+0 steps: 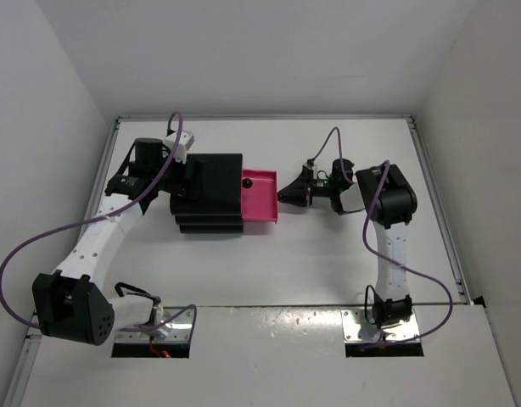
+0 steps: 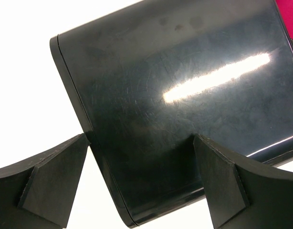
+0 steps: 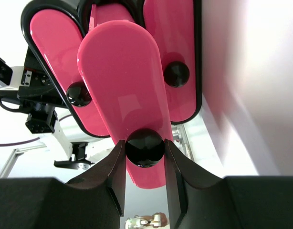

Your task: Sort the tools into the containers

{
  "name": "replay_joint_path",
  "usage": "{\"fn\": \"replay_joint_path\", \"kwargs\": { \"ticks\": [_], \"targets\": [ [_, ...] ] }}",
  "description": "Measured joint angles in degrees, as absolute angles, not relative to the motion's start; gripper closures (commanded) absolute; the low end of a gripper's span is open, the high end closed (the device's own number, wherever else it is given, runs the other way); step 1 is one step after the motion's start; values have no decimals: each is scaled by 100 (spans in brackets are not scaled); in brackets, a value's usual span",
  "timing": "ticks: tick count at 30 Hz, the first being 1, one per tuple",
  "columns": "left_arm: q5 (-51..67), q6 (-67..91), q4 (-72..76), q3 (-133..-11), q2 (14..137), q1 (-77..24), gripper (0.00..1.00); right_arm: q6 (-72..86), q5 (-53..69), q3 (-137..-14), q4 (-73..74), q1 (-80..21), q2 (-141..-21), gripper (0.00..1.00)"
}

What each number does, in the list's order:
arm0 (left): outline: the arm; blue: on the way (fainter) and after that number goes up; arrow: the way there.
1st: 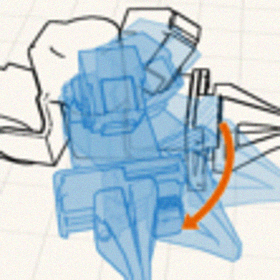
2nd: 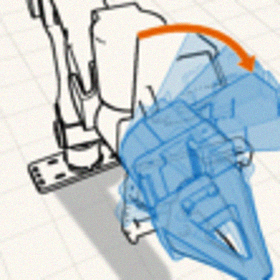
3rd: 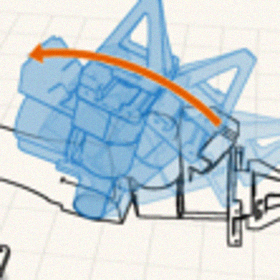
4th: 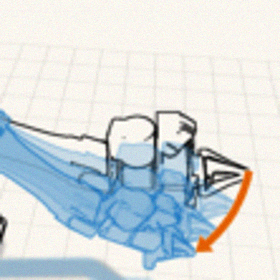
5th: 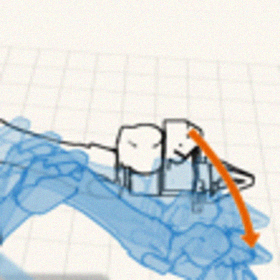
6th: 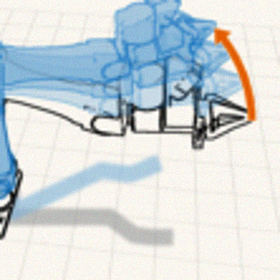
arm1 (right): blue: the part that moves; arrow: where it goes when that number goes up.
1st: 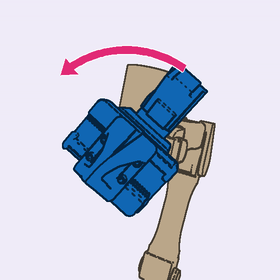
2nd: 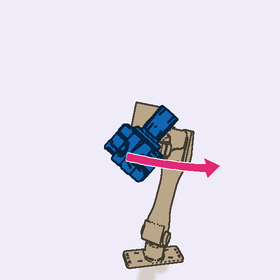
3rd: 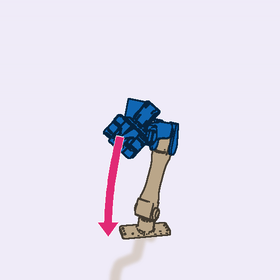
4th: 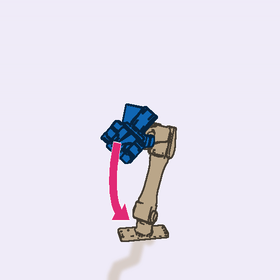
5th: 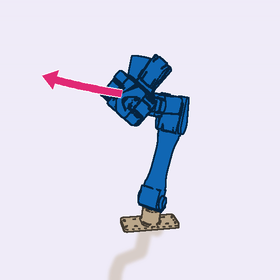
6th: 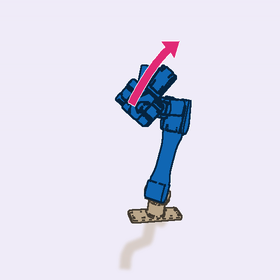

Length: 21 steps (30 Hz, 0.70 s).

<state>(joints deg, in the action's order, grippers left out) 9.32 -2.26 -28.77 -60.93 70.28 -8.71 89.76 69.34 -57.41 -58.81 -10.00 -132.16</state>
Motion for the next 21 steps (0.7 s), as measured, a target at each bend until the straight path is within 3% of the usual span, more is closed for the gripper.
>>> {"fn": "replay_joint_path", "kwargs": {
  "ticks": [21],
  "targets": [
    [919, -207, -2867, -6088, 7028, -871, 1, 8366, 7102, -5419, -5349, -587, -13107, 93]
  ]
}}
